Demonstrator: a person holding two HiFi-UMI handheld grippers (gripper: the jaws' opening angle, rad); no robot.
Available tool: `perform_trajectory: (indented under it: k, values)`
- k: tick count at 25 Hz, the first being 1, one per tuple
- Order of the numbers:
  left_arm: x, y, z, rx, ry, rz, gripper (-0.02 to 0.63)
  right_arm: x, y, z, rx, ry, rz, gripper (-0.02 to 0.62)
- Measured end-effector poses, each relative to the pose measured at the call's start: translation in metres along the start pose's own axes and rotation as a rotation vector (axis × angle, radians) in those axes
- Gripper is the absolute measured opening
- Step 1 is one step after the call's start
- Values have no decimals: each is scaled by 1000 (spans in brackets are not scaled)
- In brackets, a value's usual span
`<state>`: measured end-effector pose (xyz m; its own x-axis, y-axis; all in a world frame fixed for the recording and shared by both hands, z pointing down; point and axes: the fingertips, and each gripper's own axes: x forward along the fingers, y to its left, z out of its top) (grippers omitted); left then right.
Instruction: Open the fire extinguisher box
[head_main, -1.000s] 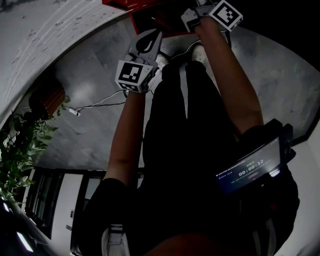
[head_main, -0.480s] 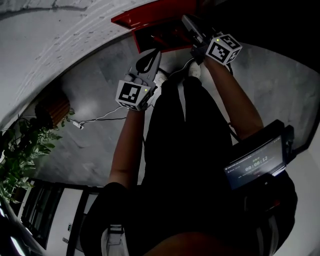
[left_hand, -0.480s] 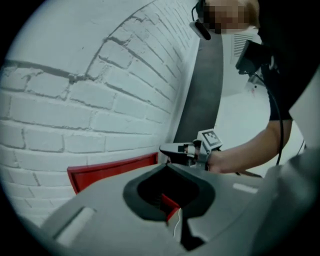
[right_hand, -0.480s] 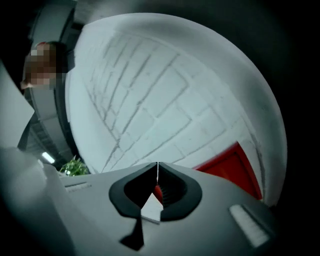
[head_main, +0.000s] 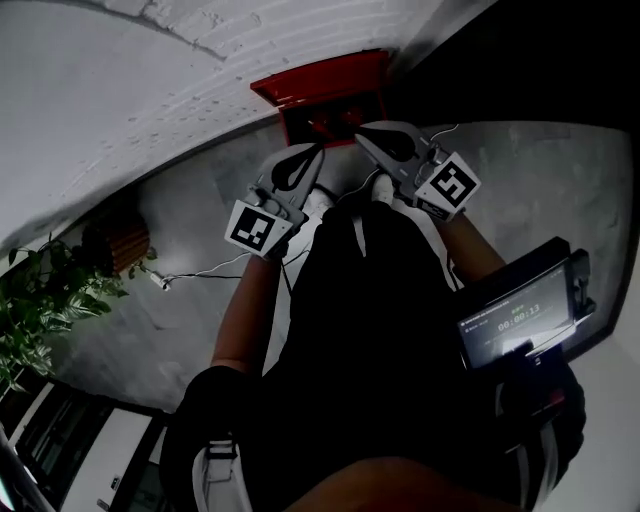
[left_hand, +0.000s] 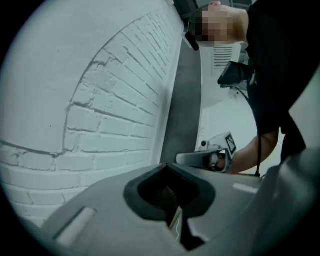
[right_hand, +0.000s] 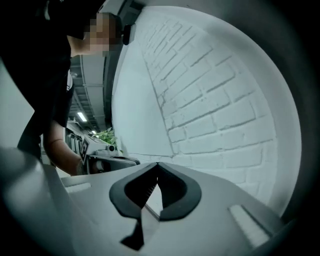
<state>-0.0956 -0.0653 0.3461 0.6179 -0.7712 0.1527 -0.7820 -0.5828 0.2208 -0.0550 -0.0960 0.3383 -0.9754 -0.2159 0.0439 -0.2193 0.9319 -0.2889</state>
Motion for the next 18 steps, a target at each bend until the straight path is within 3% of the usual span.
perform_trajectory:
  k: [7, 18]
  values:
    - [-32, -40, 36, 6, -32, -14, 2, -10, 59, 47, -71, 21, 87, 9]
    - [-41, -62, 88, 41, -88, -16, 2, -21, 87, 88, -125, -10, 106, 9]
